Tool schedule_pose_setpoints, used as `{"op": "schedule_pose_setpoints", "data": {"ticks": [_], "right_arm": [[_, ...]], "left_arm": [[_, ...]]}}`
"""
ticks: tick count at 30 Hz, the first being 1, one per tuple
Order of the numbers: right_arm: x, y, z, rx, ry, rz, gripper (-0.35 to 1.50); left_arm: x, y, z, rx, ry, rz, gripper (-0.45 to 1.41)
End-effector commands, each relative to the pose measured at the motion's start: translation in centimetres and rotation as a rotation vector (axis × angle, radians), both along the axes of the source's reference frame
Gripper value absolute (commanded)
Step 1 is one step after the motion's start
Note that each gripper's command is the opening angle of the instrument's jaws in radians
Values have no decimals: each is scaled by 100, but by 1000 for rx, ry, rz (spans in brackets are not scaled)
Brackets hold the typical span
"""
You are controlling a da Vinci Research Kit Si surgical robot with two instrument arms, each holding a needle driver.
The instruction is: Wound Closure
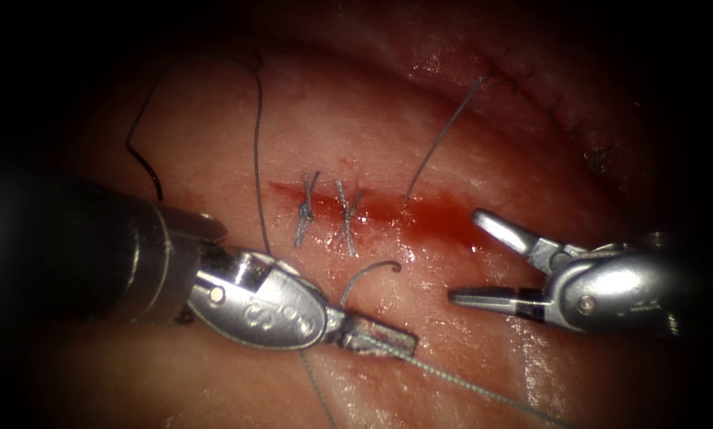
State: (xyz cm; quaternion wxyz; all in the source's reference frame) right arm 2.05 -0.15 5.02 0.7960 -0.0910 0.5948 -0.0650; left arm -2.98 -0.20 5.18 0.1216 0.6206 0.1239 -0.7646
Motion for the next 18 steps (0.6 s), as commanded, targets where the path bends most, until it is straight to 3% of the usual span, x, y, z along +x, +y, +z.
{"op": "schedule_pose_setpoints", "data": {"ticks": [1, 8, 18], "right_arm": [[21, 1, 5, -1, 4, -33, 108], [48, 24, 9, -4, -15, -92, 104], [67, 18, 5, -24, -84, -173, 103]], "left_arm": [[-4, -5, 9, 13, -11, 19, -45], [-12, -8, 9, 40, -57, 102, -45], [-17, -1, 5, 42, -47, 99, -45]]}}
